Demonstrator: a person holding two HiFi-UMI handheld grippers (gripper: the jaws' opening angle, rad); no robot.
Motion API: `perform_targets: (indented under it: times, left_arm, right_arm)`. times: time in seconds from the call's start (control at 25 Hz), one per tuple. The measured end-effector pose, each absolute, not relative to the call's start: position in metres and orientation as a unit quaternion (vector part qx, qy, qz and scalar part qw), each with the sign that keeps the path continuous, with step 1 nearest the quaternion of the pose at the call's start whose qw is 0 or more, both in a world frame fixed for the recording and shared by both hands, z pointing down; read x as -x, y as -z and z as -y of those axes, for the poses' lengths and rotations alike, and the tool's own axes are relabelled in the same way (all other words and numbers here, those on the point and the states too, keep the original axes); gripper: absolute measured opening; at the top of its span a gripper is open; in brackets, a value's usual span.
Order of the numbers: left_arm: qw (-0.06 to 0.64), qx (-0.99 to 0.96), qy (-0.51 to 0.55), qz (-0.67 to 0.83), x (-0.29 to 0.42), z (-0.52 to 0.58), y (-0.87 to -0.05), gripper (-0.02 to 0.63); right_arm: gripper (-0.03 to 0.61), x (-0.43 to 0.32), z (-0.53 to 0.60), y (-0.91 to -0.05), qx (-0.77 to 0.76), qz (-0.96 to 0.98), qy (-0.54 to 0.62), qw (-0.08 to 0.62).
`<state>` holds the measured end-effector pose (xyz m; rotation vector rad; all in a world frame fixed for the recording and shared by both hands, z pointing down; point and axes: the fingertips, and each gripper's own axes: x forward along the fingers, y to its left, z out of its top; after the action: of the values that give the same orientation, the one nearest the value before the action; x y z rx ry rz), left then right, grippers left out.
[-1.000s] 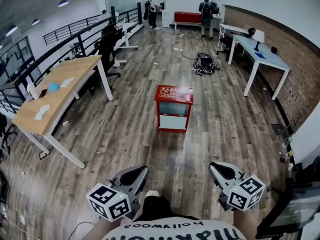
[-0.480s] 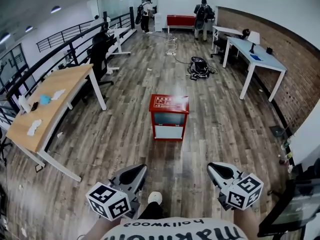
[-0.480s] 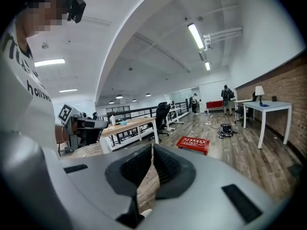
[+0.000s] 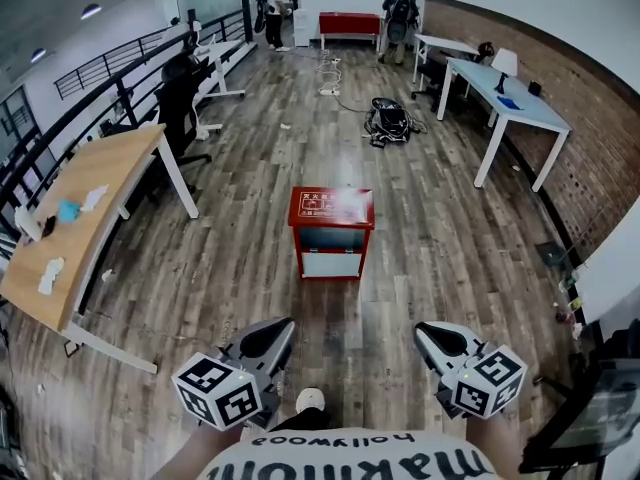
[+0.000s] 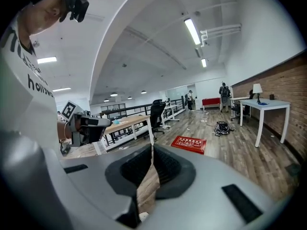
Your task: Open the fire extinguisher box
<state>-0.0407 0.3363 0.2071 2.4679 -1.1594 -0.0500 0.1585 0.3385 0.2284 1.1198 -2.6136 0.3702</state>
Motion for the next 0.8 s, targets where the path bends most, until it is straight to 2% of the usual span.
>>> perform_targets:
  times: [0.16,0.8]
  left_arm:
    - [0.219,-0.885,0.012,0.41,0.059,-0.275,-0.209,0.006]
    - [0.233,-0.884,0.017,0.404,0.133,-0.151,-0.219,0.006]
  right_arm:
    - [0.017,-0.139,-0.28,-0.232,-0.391,0.899,-0.14,0.141]
    - [0.017,-0.058,-0.156,-0.245,-0.387,0.897,-0.144,0.159]
